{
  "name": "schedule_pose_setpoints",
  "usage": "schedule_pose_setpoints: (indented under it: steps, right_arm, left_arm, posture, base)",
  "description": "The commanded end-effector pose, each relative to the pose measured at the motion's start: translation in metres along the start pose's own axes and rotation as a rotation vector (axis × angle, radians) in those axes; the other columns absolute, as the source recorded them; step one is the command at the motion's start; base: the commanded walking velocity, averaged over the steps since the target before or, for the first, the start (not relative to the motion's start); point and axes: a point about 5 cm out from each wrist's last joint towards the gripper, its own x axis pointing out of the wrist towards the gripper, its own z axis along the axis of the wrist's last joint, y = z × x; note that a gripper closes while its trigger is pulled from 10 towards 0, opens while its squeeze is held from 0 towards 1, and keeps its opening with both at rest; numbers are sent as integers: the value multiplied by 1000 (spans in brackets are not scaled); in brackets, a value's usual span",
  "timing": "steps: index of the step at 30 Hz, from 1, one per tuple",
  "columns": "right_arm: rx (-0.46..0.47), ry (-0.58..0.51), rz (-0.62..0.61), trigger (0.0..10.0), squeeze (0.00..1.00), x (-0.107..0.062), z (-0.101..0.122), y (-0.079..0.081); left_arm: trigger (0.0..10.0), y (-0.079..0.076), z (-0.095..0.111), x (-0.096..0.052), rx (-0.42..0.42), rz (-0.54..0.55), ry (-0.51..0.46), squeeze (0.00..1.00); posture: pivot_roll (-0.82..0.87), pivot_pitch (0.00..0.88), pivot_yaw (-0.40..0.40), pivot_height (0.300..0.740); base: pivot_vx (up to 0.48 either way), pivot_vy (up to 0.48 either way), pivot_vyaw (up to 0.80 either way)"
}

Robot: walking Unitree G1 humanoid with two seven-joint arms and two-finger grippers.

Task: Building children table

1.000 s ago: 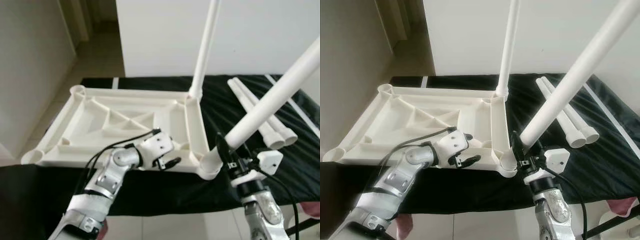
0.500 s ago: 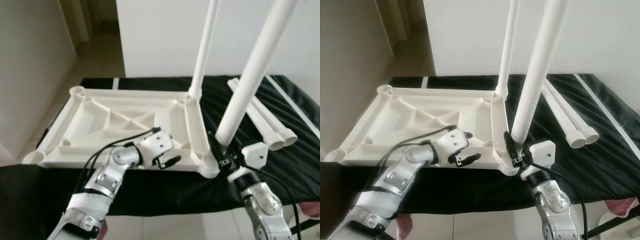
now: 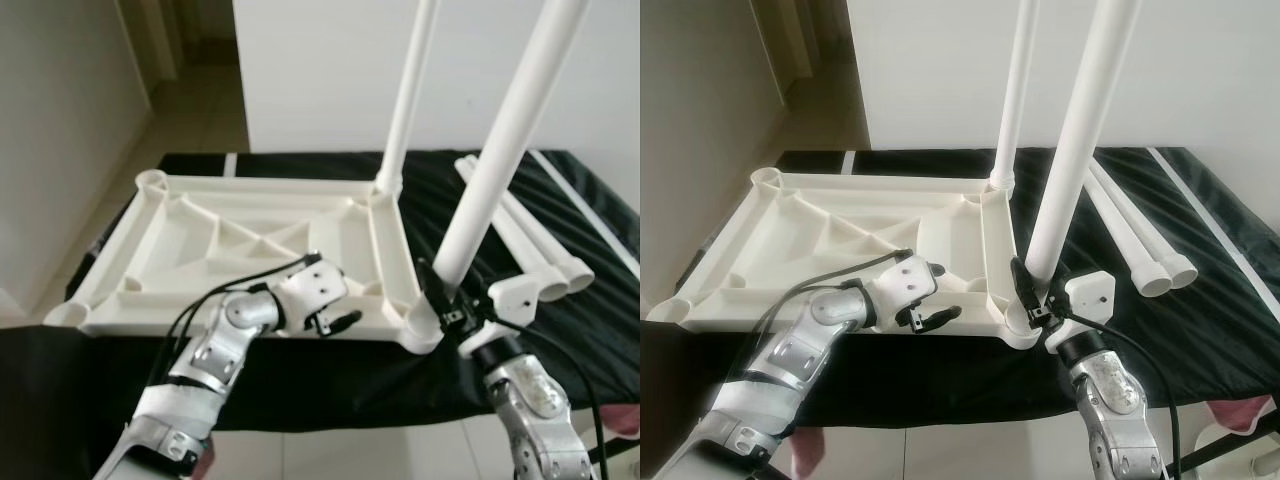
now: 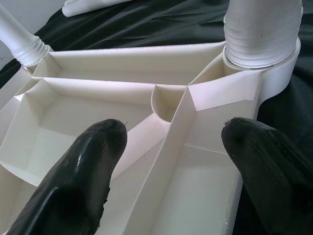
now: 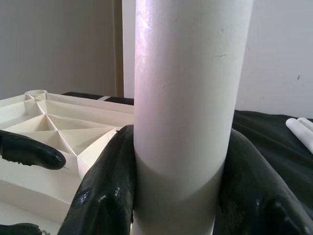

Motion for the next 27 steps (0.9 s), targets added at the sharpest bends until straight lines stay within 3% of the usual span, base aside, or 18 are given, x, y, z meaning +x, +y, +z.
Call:
schedule_pose_setpoints:
  steps: [1, 8, 16, 18, 21, 23, 27]
  right_arm:
    - [63, 355, -109, 10000, 0, -28, -59, -13]
    - [78, 374, -182, 10000, 0, -30, -63, -20]
    - [69, 321, -307, 10000, 0, -30, -59, -20]
    - [59, 286, -515, 10000, 0, -29, -59, -21]
    - [73, 268, -604, 10000, 0, -28, -59, -21]
    - [91, 261, -743, 10000, 0, -26, -60, -22]
    - [88, 261, -823, 10000, 0, -21, -60, -22]
  left_arm:
    - [10000, 4, 0, -2, 9, 75, 11, 0]
    - [10000, 4, 1, -2, 9, 73, 10, 0]
    - [10000, 4, 0, -3, 9, 77, 12, 0]
    - [10000, 4, 0, -3, 9, 76, 11, 0]
    - [10000, 4, 0, -3, 10, 75, 11, 0]
    - [10000, 4, 1, -2, 11, 73, 9, 0]
    - [10000, 4, 2, -1, 13, 72, 5, 0]
  posture:
    - [26, 20, 12, 740]
    - [26, 21, 13, 740]
    - [29, 21, 7, 740]
    - [34, 17, 3, 740]
    - [34, 13, 3, 740]
    - [36, 7, 2, 740]
    - [40, 0, -1, 740]
  base:
    - [0, 0, 0]
    - [0, 0, 0]
    - [0, 0, 0]
    - [0, 0, 0]
    - [0, 0, 0]
    - [0, 0, 0]
    - [0, 0, 0]
